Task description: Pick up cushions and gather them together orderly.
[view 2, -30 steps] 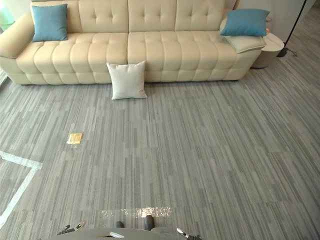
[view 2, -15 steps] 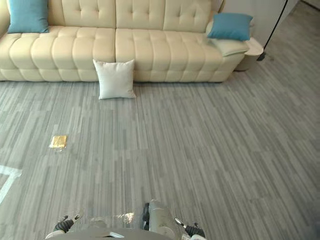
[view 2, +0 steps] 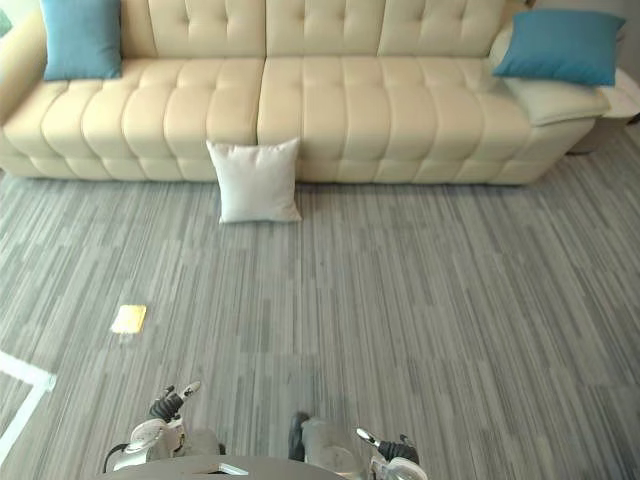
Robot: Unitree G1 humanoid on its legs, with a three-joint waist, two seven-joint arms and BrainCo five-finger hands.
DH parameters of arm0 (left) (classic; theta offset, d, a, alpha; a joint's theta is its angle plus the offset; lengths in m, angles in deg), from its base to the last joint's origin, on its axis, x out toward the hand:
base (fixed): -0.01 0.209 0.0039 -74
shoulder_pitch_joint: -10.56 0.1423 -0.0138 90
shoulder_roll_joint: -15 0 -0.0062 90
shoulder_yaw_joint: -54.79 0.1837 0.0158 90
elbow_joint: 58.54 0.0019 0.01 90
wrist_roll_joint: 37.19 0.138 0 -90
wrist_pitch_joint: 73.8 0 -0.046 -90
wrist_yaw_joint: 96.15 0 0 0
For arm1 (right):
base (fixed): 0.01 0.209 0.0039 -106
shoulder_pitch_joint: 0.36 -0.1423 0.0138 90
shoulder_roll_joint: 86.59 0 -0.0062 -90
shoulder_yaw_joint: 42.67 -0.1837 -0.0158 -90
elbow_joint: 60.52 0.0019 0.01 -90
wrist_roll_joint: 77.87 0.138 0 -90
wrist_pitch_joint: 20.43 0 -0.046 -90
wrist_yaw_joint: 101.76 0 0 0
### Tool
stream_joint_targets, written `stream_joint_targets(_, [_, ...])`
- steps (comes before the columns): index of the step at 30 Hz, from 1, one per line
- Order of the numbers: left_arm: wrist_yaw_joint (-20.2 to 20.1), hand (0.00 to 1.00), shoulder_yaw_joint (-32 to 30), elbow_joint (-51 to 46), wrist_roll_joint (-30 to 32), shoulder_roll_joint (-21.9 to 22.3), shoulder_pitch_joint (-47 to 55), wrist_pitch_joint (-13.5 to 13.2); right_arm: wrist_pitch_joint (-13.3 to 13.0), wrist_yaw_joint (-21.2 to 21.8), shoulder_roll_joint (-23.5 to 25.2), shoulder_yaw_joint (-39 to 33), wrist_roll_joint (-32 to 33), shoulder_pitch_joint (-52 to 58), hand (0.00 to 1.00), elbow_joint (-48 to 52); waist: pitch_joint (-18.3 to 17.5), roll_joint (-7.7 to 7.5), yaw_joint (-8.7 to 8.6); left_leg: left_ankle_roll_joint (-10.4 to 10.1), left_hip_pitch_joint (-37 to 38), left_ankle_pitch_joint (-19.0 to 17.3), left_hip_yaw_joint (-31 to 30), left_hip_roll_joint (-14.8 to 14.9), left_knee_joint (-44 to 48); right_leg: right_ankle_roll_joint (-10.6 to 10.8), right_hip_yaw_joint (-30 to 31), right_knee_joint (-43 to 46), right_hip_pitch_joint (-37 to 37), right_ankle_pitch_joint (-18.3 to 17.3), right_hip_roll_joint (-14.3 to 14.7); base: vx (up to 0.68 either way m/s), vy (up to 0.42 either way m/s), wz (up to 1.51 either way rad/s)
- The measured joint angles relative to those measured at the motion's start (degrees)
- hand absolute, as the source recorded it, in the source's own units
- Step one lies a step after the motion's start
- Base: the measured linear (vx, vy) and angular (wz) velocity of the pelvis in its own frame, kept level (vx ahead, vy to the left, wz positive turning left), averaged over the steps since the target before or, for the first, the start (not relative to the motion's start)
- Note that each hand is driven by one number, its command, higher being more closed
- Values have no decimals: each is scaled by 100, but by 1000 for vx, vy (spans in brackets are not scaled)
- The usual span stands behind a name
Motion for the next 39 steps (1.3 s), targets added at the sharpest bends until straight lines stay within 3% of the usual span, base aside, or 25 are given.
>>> stream_joint_targets(1, [0, 0, -41, 22, -51, -91, 44, 2, 4, 0, 45, 150, -3, 8, 0, -12, -84, -128, 23, 158, -85, 532, 26, -84, 191, 79, 96, 45, 69, -223, -168, 269, 256, -10])
stream_joint_targets(2, [-2, 0, -58, 19, -74, -110, 51, 2, 6, 1, 75, 149, -2, 21, 0, -20, -121, -162, 35, 197, -112, 578, 48, -119, 272, 82, 137, 62, 72, -278, -219, 575, 470, -17])
stream_joint_targets(5, [-8, 0, -59, 38, -110, -268, -21, -26, 5, 11, 267, 145, -20, 60, 0, -55, -325, -541, 137, 436, -226, 46, 328, -375, 954, 151, 590, 961, -274, -243, -651, 519, 365, -24])
stream_joint_targets(6, [-8, 0, -16, 85, -107, -337, -66, -8, 4, 15, 323, 143, -59, -5, 0, -39, -289, -628, 125, 517, -30, -156, 415, -468, 998, 199, 797, 1912, -636, -54, -780, 586, 411, -8])
stream_joint_targets(7, [-10, 0, 88, 243, -108, -404, -122, 52, -8, 20, 324, 144, -76, -8, 0, 3, -267, -608, 50, 593, 304, -347, 425, -552, 956, 299, 966, 3238, -1097, 399, -845, 486, 302, 5])
stream_joint_targets(9, [-7, 0, 193, 287, -109, -425, -100, 84, -47, 23, 322, 143, -79, -4, 0, 7, -252, -598, 11, 624, 921, -512, 422, -705, 656, 286, 949, 4515, -1579, 384, -839, 436, 181, 13])
stream_joint_targets(11, [-9, 0, 231, 288, -112, -396, -79, 88, -124, 21, 316, 133, -75, 2, 0, 46, -261, -584, -48, 612, 1611, -558, 379, -790, 146, 241, 674, 5020, -2113, 261, -659, 396, 110, 14])
stream_joint_targets(13, [-9, 0, 261, 290, -113, -323, -107, 90, -144, 20, 310, 79, -72, 12, 0, 108, -258, -575, -99, 586, 2014, -583, 339, -827, -227, 186, 348, 4698, -2633, 84, -453, 474, 54, 21])
stream_joint_targets(15, [-7, 0, 282, 370, -113, -238, -161, 93, -142, 19, 275, -18, -55, 15, 0, 121, -218, -523, -145, 554, 2486, -623, 305, -835, -577, 49, -75, 3548, -3005, 30, -205, 511, -5, 21])
stream_joint_targets(16, [-9, 0, 285, 447, -111, -167, -201, 95, -144, 19, 288, -96, -20, 16, 0, 197, -185, -468, -210, 493, 2783, -662, 245, -835, -842, -74, -212, 2482, -3111, 223, -12, 385, -16, 21])
stream_joint_targets(18, [-16, 0, 280, 491, -98, -70, -232, 94, -146, 28, 297, -103, 0, -9, 0, 228, -164, -438, -263, 366, 3075, -755, 127, -860, -1072, -157, -139, 1498, -3160, 632, 123, 384, -54, 37])
stream_joint_targets(19, [-19, 0, 270, 497, -98, -39, -233, 94, -146, 29, 298, -104, 1, -9, 0, 229, -163, -436, -269, 324, 3197, -816, 65, -873, -1111, -178, -52, 1285, -3165, 766, 146, 629, -167, 62])
stream_joint_targets(21, [-31, 0, 252, 570, -87, 46, -227, 92, -149, 55, 298, -81, -4, -16, 0, 234, -170, -385, -319, 247, 3553, -1025, -269, -866, -1182, -477, 70, 1512, -3108, 1487, 151, 631, -198, 66])
stream_joint_targets(22, [-34, 0, 244, 670, -58, 114, -248, 91, -167, 88, 242, -82, -13, -65, 0, 233, -190, -318, -321, 246, 3644, -1022, -441, -792, -1149, -450, -41, 1918, -3132, 1117, 157, 558, -204, 64])
stream_joint_targets(23, [-53, 0, 309, 683, 23, 126, -266, 87, -165, 89, 157, -71, -23, -135, 0, 222, -167, -145, -330, 205, 3496, -1006, -623, -645, -663, -589, -196, 2187, -3084, 770, 175, 557, -225, 56])
stream_joint_targets(25, [-55, 0, 273, 675, 25, 127, -267, 91, -163, 94, 93, -58, -62, -186, 0, 225, -109, 1, -384, 64, 3113, -959, -842, -491, 270, -630, -342, 2210, -2924, 562, 223, 474, -203, 35])
stream_joint_targets(26, [-51, 0, 151, 608, 25, 132, -263, 95, -139, 89, 34, -83, -78, -195, 0, 226, -44, 153, -364, -380, 2557, -666, -1128, -310, 1772, -719, -391, 2080, -2575, 431, 381, 506, -184, 4])
stream_joint_targets(27, [-38, 0, 55, 487, 22, 133, -204, 98, -114, 79, 0, -83, -76, -194, 0, 203, -32, 217, -304, -569, 2213, -550, -1186, -175, 2766, -779, -388, 1902, -2265, 382, 523, 586, -181, -15])
stream_joint_targets(28, [-36, 0, 33, 398, 19, 125, -159, 97, -113, 79, -2, -82, -72, -190, 0, 175, -23, 225, -279, -591, 1994, -523, -1146, -76, 3332, -805, -363, 1747, -2002, 366, 612, 360, -99, -33])
stream_joint_targets(30, [-33, 0, -4, 210, 13, 117, -85, 93, -109, 77, -1, -27, -61, -185, 0, 51, 8, 178, -240, -468, 1569, -545, -971, 57, 3868, -822, -222, 1347, -1455, 354, 708, 445, -85, -32])
stream_joint_targets(32, [-33, 0, 15, 46, 4, 126, -88, 90, -105, 73, -20, 46, -59, -181, 0, 8, 28, 109, -173, -263, 1064, -654, -719, 119, 3679, -811, -54, 978, -1075, 359, 714, 334, -8, -40])
stream_joint_targets(33, [-32, 0, 31, 24, 4, 134, -90, 87, -96, 59, -24, 33, -60, -184, 0, 10, 39, 121, -141, -141, 818, -744, -653, 117, 3218, -767, 25, 818, -833, 384, 702, 227, 44, -33])
stream_joint_targets(36, [-32, 0, 80, 6, 3, 124, -110, 67, -79, 15, 11, 66, -59, -165, 0, 11, 73, 47, -112, -133, 712, -727, -548, -86, 1790, -565, 121, 651, -468, 319, 556, 303, 150, -24])
stream_joint_targets(38, [-31, 0, 124, 36, -14, 170, -76, 35, -94, 13, -66, 234, -60, -123, 0, 64, -2, 192, -107, 55, 661, 290, -646, -215, 460, -300, 310, 661, -400, 156, 657, 222, 205, -28])
stream_joint_targets(39, [-38, 0, 131, 59, -24, 80, -109, 29, -87, 15, -2, 344, -59, -147, 0, 21, -50, 48, -85, 95, 707, 256, -586, -293, 484, -233, 447, 702, -414, 100, 567, 236, 212, -27])
